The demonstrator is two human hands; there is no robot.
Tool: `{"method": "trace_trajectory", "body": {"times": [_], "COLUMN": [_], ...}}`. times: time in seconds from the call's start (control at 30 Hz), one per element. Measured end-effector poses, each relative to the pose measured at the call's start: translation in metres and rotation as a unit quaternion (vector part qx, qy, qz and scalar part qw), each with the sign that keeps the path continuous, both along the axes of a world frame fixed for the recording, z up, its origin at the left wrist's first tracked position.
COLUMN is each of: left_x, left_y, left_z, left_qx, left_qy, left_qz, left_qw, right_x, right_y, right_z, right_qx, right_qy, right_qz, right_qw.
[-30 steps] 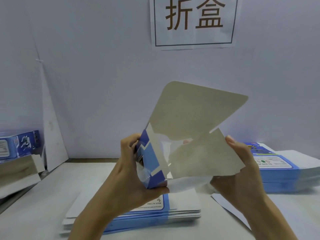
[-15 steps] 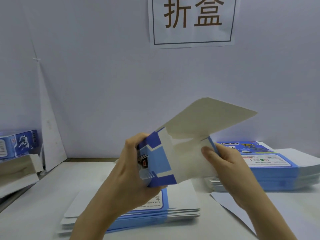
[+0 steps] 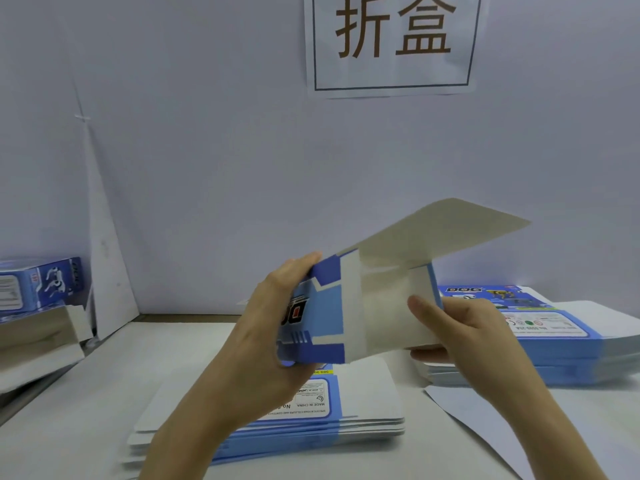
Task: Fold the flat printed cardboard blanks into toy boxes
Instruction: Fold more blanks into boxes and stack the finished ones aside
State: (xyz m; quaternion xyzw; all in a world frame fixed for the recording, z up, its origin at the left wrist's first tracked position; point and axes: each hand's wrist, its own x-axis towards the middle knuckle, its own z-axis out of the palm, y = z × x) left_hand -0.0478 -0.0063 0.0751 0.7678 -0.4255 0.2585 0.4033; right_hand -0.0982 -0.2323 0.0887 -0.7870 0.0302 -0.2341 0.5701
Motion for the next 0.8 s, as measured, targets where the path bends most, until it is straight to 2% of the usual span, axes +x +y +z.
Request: {"method": "trace_trajectory", "body": {"times": [0.13,0.2,0.27,0.33,0.43,0.5,0.63,0.8], "left_x": [-0.002,0.0,0.002,0.006,0.013,0.019,0.023,0.013], "left_y": [-0.005,-0.005,0.001,0.004,0.002,-0.001,-0.012,-0.013], "left_z": [-0.003,-0.007,-0.01,-0.008,0.0,0.003,-0.001,-0.011], "left_qx": [-0.017,-0.014,0.011,0.026,-0.068,-0.097,-0.044,-0.006], "left_qy": [0.072,0.153,0.258,0.328,0.393,0.397,0.378,0.405], "left_qz": [0.005,-0.006,-0.041,-0.082,-0.156,-0.17,-0.102,-0.102], "left_qw": [0.997,0.988,0.965,0.941,0.904,0.897,0.919,0.908], "right_x": [0.001,0.002,0.002,0.002,0.002,0.001,0.003,0.003], "right_y": [0.005,0.011,0.014,0.014,0.013,0.015,0.018,0.02], "right_z": [0.0,-0.001,-0.003,-0.003,-0.002,-0.002,-0.005,-0.007], "right_qx": [-0.036,-0.071,-0.076,-0.052,-0.02,0.002,-0.009,-0.019], "right_qy": [-0.052,-0.064,-0.056,-0.035,-0.014,-0.008,0.014,0.024], "right_qz": [-0.095,-0.134,-0.152,-0.153,-0.142,-0.136,-0.145,-0.156], "right_qw": [0.994,0.986,0.984,0.986,0.99,0.991,0.989,0.987]}}
